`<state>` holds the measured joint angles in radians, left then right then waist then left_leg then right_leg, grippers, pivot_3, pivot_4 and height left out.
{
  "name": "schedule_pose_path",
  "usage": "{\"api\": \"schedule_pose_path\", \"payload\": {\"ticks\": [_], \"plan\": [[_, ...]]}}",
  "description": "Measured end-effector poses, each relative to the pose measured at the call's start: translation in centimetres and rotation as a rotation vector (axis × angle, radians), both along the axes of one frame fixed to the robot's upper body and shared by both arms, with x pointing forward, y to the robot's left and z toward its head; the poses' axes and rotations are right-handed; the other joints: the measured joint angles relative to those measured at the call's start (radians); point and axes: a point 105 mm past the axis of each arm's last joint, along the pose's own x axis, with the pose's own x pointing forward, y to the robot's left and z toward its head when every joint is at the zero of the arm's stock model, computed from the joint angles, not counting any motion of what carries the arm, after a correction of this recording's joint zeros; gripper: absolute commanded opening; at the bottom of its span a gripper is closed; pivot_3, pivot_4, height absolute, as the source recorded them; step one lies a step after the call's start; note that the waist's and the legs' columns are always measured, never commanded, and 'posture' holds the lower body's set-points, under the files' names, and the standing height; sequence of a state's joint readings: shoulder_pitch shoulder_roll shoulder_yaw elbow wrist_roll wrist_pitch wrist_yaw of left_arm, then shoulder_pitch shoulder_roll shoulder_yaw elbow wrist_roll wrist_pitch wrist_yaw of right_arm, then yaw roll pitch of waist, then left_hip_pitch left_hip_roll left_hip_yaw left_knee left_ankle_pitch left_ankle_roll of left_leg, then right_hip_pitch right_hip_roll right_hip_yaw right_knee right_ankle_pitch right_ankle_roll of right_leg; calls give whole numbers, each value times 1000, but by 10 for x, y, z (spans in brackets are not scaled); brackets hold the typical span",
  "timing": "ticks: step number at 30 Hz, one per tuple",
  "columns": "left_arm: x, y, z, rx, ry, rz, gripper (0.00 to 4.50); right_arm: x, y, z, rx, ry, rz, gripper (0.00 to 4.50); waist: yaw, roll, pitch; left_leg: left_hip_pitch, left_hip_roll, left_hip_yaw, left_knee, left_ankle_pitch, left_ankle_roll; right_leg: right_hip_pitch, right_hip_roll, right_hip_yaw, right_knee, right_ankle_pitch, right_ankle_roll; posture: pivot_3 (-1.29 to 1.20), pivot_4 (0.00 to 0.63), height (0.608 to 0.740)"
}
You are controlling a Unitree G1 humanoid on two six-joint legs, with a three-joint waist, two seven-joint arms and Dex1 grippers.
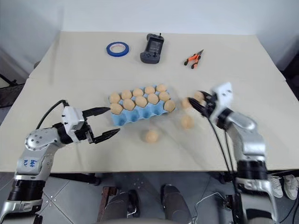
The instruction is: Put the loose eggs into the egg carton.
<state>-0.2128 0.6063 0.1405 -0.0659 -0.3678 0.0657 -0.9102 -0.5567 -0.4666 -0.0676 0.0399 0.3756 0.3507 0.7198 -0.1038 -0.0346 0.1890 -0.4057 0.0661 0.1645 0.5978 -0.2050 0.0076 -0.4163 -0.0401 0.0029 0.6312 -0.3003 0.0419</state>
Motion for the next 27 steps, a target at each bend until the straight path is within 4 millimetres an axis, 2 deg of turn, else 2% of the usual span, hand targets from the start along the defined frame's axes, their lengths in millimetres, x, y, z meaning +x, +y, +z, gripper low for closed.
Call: {"api": "schedule_pose_path", "payload": {"ticks": [1, 3, 8, 9, 15, 20, 23, 27], "plan": [[0, 3, -1, -4, 3, 19, 4500, -3, 18, 9, -7, -25, 59, 2065, 3, 0, 0, 0, 0, -2, -1, 0, -1, 0, 0, -1, 0, -1, -1, 0, 150, 740], [-1, 9, -4, -11, 13, 54, 4500, -3, 38, 7, -6, -3, 101, 2065, 19, -1, -1, -1, 0, -3, -2, 0, -2, 0, -1, -3, -1, -2, -3, 0, 150, 740], [0, 15, -5, -21, 17, 97, 4500, -3, 71, -25, -53, 90, 157, 2065, 31, -1, -1, -13, -2, -3, -3, 0, -1, -10, -5, -5, -3, -1, -2, 0, 150, 740], [0, 15, -5, -24, 15, 101, 4500, -2, 73, -29, -60, 97, 159, 2384, 31, -1, -1, -16, -3, -3, -2, 0, 0, -13, -5, -5, -3, 0, -1, 0, 150, 740], [-2, 11, -1, -28, -4, 110, 4500, 7, 66, -47, -87, 122, 115, 4383, 29, -1, -1, -17, -2, -3, -2, 1, -1, -14, -3, -7, -2, 0, -1, 0, 150, 740], [-3, 9, 0, -28, 0, 109, 4500, 6, 58, -44, -91, 101, 111, 4466, 21, -1, -1, -16, -2, -3, -1, 1, -1, -14, -3, -6, 0, 0, -1, 0, 150, 740], [-2, 7, 3, -29, -6, 101, 4500, -4, 52, -40, -78, 75, 132, 4466, 24, -1, -1, -16, -2, -3, -1, 1, -1, -14, -3, -7, 0, 0, -1, 0, 150, 740], [-1, 1, 5, -27, -8, 72, 4500, -18, 29, -34, -39, 28, 110, 4466, 28, -1, -1, -16, -2, -3, -1, 1, -1, -13, -3, -7, 0, 0, -1, 0, 150, 740]]}}
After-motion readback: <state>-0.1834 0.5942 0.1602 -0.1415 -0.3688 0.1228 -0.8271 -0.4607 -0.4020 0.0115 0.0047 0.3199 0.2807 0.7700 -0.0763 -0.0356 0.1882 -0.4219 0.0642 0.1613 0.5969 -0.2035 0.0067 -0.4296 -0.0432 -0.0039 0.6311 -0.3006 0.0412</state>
